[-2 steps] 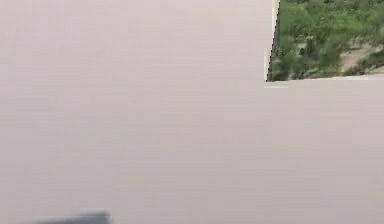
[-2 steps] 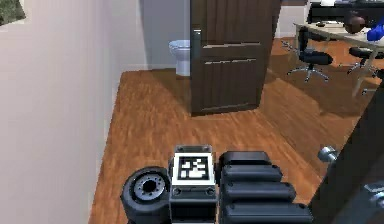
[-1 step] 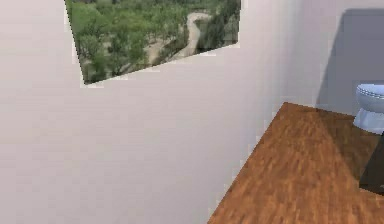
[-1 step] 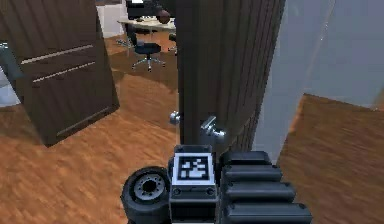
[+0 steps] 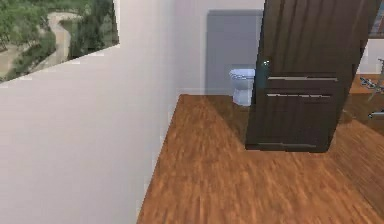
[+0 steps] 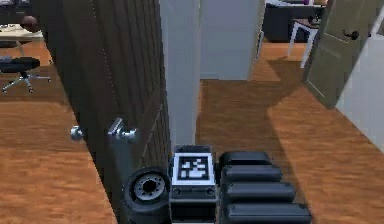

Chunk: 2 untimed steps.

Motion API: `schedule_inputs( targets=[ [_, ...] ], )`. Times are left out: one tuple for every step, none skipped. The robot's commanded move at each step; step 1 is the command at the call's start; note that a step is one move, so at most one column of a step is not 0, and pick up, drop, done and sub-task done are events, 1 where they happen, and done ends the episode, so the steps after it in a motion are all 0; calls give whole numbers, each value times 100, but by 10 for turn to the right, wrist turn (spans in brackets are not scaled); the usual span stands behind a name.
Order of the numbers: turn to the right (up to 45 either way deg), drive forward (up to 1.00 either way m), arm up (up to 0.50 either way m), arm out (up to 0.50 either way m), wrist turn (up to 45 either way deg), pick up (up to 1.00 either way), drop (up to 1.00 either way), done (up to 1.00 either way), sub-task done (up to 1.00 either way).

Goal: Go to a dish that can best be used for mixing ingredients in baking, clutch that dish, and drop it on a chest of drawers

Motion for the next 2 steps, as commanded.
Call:
schedule_inputs(
  targets=[
    [30,0,0,0,0,0,0,0,0],
    [0,55,0,0,0,0,0,0,0]
  ],
)
